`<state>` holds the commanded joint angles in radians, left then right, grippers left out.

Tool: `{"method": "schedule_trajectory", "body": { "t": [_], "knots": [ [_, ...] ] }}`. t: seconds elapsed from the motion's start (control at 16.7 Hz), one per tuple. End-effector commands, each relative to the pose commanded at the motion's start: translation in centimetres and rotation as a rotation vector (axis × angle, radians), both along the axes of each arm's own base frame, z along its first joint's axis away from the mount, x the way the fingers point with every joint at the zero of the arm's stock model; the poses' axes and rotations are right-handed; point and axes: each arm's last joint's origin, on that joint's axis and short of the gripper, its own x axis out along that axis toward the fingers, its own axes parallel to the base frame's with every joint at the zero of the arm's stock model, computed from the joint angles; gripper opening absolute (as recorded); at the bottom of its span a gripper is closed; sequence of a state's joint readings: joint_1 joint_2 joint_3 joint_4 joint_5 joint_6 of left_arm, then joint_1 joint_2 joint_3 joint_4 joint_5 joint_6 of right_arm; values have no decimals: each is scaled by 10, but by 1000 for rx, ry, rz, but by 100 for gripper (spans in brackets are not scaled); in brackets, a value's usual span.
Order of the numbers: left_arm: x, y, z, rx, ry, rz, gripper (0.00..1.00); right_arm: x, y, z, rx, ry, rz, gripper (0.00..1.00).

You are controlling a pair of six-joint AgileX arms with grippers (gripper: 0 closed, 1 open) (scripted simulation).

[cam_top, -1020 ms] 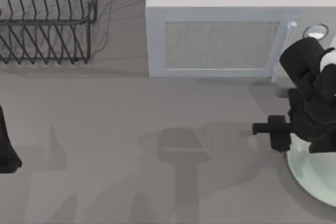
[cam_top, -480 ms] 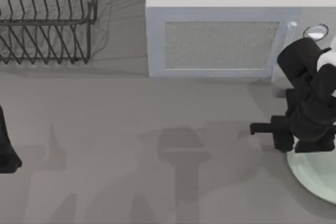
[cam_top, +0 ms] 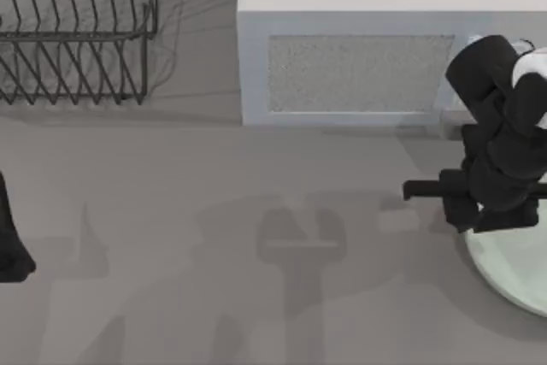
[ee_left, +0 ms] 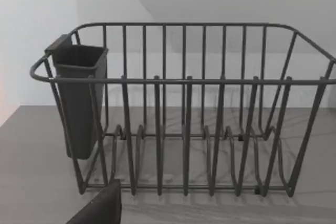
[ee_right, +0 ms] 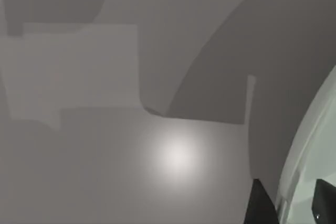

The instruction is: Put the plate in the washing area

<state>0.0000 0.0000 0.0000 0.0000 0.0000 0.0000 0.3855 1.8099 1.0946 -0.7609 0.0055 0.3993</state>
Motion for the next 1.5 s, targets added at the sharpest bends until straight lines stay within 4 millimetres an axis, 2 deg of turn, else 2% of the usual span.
{"method": "schedule_trajectory", "body": {
  "t": [0.18,0.42,0.6,0.78,0.9,1.2,1.32,1.5],
  "knots": [
    [0,0,0,0,0,0,100,11,10,43,-1,10,15,0],
    [0,0,0,0,0,0,100,16,11,125,-11,34,11,0],
    [0,0,0,0,0,0,100,8,2,182,-8,19,-4,0],
    [0,0,0,0,0,0,100,-5,-6,218,-1,-2,-11,0],
    [0,0,0,0,0,0,100,-10,-8,228,1,-10,-11,0],
    [0,0,0,0,0,0,100,-9,-7,227,1,-8,-9,0],
    [0,0,0,0,0,0,100,2,-12,226,-6,-18,-32,0],
    [0,0,0,0,0,0,100,40,-32,222,-27,-50,-93,0]
  ]
}}
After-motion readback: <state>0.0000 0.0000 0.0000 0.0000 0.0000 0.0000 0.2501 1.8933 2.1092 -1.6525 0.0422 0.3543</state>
